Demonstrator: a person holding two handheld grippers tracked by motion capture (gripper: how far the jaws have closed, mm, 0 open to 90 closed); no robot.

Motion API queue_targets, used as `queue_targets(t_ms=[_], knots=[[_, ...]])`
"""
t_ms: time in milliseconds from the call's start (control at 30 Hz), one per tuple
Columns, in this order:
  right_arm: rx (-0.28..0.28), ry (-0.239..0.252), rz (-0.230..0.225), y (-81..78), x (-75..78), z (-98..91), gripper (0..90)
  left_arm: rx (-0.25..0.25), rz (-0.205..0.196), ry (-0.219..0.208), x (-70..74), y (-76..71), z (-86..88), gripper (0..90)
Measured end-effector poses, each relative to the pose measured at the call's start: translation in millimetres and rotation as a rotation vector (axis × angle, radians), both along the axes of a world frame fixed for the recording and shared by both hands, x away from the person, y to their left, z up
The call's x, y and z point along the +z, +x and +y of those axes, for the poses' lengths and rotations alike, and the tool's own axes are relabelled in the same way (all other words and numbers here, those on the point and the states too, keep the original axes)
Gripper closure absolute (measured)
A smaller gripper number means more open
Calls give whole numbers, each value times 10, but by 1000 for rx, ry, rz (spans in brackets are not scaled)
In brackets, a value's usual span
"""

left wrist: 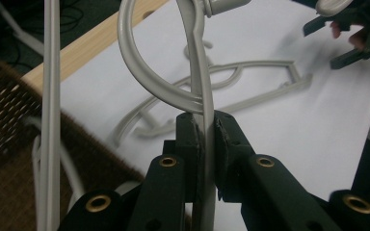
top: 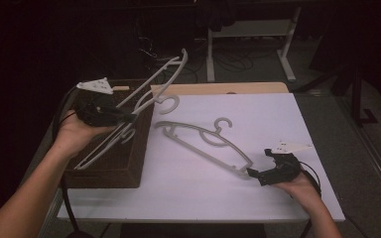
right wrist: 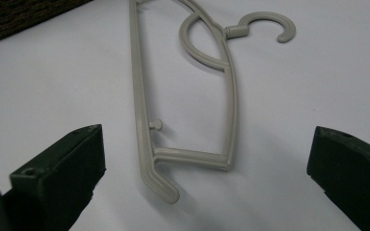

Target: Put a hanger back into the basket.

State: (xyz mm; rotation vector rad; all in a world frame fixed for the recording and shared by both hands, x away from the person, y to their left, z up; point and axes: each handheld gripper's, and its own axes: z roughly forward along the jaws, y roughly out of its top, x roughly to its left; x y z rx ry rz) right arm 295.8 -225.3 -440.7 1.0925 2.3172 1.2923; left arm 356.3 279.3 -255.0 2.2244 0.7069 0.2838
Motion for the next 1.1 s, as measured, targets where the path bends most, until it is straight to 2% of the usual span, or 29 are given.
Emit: queue_targets(t_ms=[267, 533, 867, 1100], knots=[[0, -3, 1, 5, -6, 3, 0, 51, 37, 0, -210, -7, 406, 820], [-3, -6, 8, 7, -10, 9, 0, 92, 77, 4, -383, -47, 705, 821], [-2, -13, 8, 12, -19, 11, 0, 135, 116, 0, -551, -55, 917, 820], [-2, -13, 8, 11, -20, 10, 0, 173, 145, -9, -661, -8, 1017, 820]])
